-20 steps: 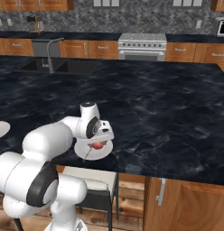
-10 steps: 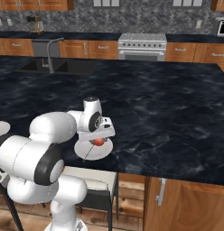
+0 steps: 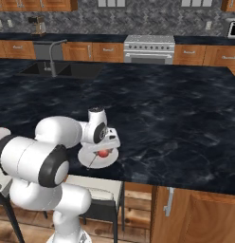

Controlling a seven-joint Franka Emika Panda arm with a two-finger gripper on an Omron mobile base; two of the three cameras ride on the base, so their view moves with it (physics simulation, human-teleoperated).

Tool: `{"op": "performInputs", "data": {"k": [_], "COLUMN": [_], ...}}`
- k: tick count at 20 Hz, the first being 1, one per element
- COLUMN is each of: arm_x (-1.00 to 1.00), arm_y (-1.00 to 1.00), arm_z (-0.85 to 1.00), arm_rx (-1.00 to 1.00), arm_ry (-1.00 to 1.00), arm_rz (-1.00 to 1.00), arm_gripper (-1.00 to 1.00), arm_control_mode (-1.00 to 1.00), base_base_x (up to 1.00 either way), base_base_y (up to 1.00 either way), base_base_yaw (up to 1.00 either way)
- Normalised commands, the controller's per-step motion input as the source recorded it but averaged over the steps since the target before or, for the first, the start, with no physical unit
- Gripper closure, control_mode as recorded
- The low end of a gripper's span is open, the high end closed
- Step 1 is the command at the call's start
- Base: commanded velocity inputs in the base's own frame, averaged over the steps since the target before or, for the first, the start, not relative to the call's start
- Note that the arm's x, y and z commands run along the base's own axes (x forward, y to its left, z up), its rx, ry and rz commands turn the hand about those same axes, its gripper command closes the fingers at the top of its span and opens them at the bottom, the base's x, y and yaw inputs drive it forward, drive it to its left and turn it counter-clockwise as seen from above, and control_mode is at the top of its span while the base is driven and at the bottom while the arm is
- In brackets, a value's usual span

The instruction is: Pick up the orange and peach from the fridge and place one fruit on each plate on the dining counter.

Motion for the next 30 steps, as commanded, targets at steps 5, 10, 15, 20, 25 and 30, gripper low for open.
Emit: {"op": "performInputs", "data": {"k": [5,10,15,20,25,30], "arm_x": [0.00,0.08,0.04,0.01,0.00,0.00], "arm_y": [0.11,0.03,0.00,0.00,0.00,0.00], "arm_z": [-0.16,-0.10,-0.23,-0.09,-0.01,0.00], "arm_rx": [0.00,0.00,0.00,0.00,0.00,0.00], "arm_ry": [0.00,0.00,0.00,0.00,0.00,0.00], "arm_rz": [0.04,0.03,0.00,0.00,0.00,0.00], "arm_gripper": [1.00,1.00,1.00,1.00,-1.00,-1.00], "arm_control_mode": [-1.00,-1.00,-1.00,-1.00,-1.00,-1.00], "base_base_x": [0.00,0.00,0.00,0.00,0.00,0.00], "base_base_y": [0.00,0.00,0.00,0.00,0.00,0.00], "base_base_yaw": [0.00,0.00,0.00,0.00,0.00,0.00]}}
